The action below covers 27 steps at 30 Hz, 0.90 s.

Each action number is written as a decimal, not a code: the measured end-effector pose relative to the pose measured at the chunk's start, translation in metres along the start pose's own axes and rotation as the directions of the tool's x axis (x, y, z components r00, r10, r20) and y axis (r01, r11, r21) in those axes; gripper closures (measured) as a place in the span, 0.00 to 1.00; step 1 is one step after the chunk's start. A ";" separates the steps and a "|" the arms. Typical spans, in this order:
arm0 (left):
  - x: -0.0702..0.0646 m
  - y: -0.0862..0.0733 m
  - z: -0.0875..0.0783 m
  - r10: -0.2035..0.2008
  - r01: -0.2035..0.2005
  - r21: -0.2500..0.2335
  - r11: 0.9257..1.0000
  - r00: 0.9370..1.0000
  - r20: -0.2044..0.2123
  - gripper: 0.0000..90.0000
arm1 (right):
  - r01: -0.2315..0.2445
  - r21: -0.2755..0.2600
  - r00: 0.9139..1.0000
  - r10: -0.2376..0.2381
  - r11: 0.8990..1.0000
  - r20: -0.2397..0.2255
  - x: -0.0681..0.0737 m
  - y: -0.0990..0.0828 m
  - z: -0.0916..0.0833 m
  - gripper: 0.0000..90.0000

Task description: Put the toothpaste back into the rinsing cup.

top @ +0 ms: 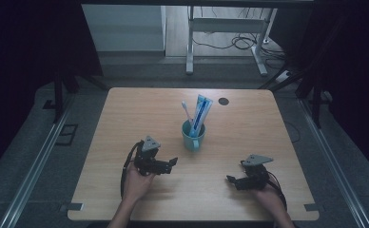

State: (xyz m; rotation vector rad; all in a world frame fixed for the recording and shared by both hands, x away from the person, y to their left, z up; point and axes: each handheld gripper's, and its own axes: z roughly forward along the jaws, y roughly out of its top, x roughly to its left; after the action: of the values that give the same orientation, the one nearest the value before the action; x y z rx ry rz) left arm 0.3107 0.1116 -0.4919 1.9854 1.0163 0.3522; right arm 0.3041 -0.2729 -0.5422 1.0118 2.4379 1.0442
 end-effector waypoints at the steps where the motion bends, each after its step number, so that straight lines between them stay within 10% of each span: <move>1: 0.000 -0.003 0.000 -0.004 0.004 0.005 1.000 1.000 0.000 0.03 | 0.001 0.000 1.000 -0.001 1.000 0.000 0.000 0.000 0.000 0.15; 16: -0.004 -0.040 0.010 0.035 -0.032 0.083 0.996 0.999 -0.033 0.02 | -0.004 0.001 1.000 0.004 1.000 0.001 0.000 0.000 0.000 0.15; 27: -0.011 -0.052 0.022 0.081 -0.067 0.198 0.978 0.995 -0.061 0.01 | 0.000 -0.001 1.000 0.000 1.000 0.001 0.000 0.000 0.000 0.15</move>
State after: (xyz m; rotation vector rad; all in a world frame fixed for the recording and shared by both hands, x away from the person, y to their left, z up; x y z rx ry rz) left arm 0.2889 0.1063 -0.5447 2.2053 1.0560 0.3751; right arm 0.3041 -0.2728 -0.5422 1.0121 2.4369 1.0445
